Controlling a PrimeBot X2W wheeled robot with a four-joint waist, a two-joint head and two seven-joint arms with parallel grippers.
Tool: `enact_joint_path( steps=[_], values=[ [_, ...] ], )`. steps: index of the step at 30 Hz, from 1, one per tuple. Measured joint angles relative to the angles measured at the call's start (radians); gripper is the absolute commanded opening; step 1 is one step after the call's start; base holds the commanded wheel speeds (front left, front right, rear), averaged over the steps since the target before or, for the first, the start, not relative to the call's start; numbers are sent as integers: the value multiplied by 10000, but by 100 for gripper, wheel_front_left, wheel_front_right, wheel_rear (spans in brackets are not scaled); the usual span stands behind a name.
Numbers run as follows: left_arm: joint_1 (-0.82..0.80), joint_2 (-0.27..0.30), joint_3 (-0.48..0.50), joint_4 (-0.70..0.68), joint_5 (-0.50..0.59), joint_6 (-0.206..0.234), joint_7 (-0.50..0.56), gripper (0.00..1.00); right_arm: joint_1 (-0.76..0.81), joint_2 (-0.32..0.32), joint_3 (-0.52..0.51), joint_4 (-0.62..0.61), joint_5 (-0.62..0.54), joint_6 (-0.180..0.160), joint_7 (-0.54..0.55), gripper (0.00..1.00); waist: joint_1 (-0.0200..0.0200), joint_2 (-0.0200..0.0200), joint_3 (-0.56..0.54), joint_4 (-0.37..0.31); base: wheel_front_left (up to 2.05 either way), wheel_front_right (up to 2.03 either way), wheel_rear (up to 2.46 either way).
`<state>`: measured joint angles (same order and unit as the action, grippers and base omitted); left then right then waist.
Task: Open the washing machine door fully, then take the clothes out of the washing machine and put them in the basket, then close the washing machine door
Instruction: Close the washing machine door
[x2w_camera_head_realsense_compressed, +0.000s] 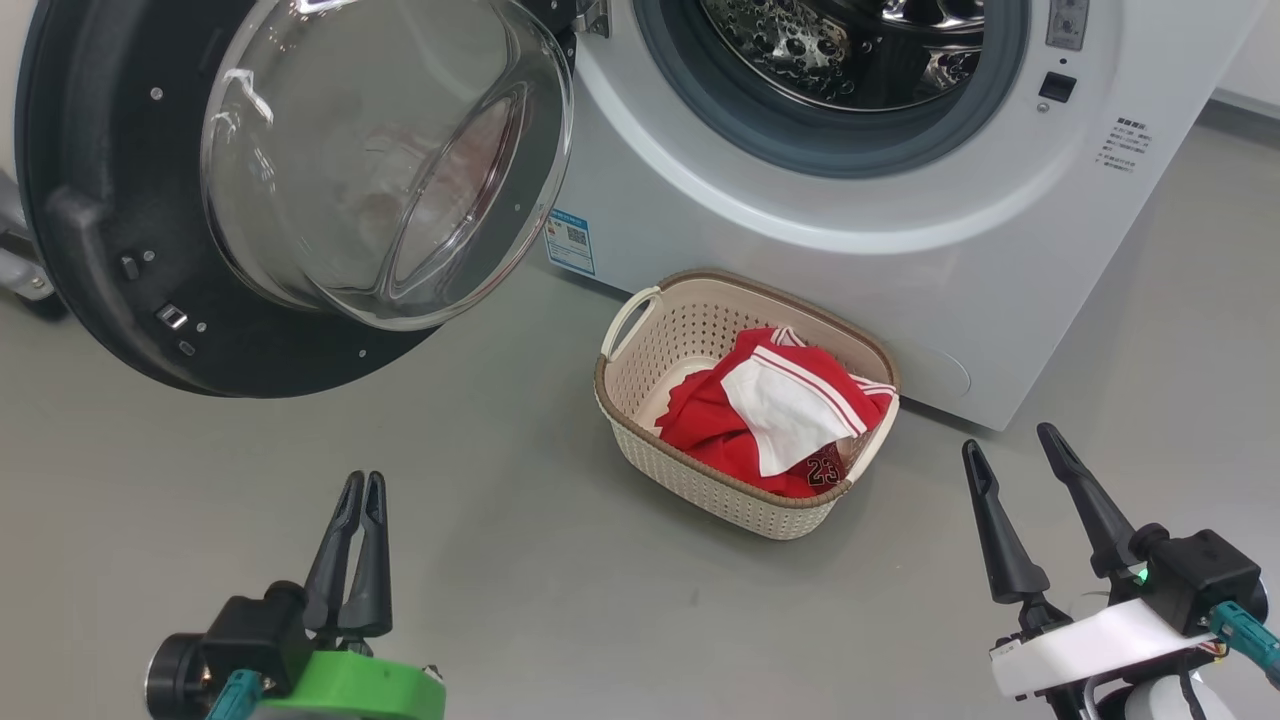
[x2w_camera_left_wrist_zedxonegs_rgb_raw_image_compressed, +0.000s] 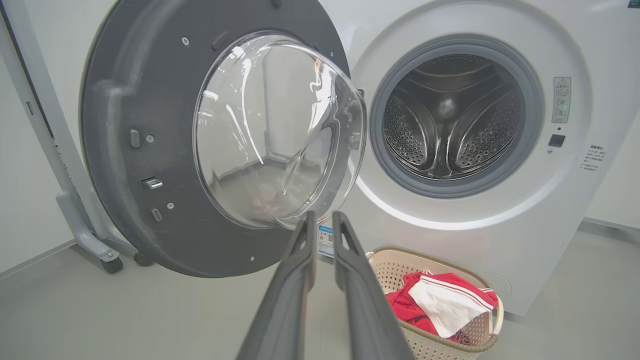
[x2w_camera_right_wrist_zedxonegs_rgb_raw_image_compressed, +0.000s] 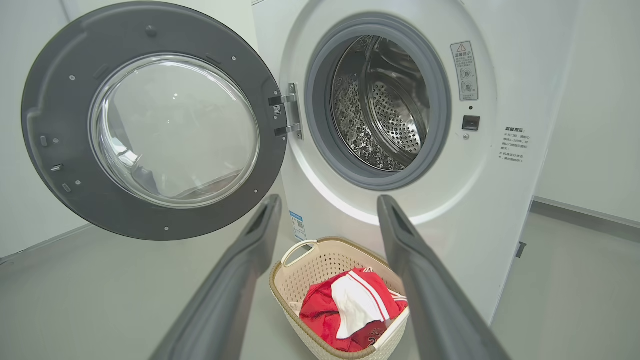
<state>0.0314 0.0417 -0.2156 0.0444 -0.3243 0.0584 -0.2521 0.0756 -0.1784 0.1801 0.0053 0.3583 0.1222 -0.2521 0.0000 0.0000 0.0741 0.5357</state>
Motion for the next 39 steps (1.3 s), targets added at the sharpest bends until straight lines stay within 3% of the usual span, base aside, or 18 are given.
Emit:
enact_joint_path(
  steps=[14, 24, 32, 39],
  values=[
    [-229, 104, 1726, -1252, 370, 71, -2, 0, -68, -569, 334, -642, -268, 0, 0, 100, 0, -1, 722, -174, 0, 0, 0],
    [-1069, 1124, 3039, -2201, 573, 69, -48, 0, -243, -1409, 433, -1099, -366, 0, 0, 100, 0, 0, 1576, -577, 0, 0, 0],
    [-1740, 1490, 5181, -1672, -1091, 169, -40, 0, -348, -1799, 493, -1243, -347, 0, 0, 100, 0, 0, 2136, -997, 0, 0, 0],
    [-2531, 1958, 6964, -541, -2742, 311, 800, 0, -353, -2102, 451, -1321, -336, 0, 0, 100, 0, 0, 2425, -1279, 0, 0, 0]
  ],
)
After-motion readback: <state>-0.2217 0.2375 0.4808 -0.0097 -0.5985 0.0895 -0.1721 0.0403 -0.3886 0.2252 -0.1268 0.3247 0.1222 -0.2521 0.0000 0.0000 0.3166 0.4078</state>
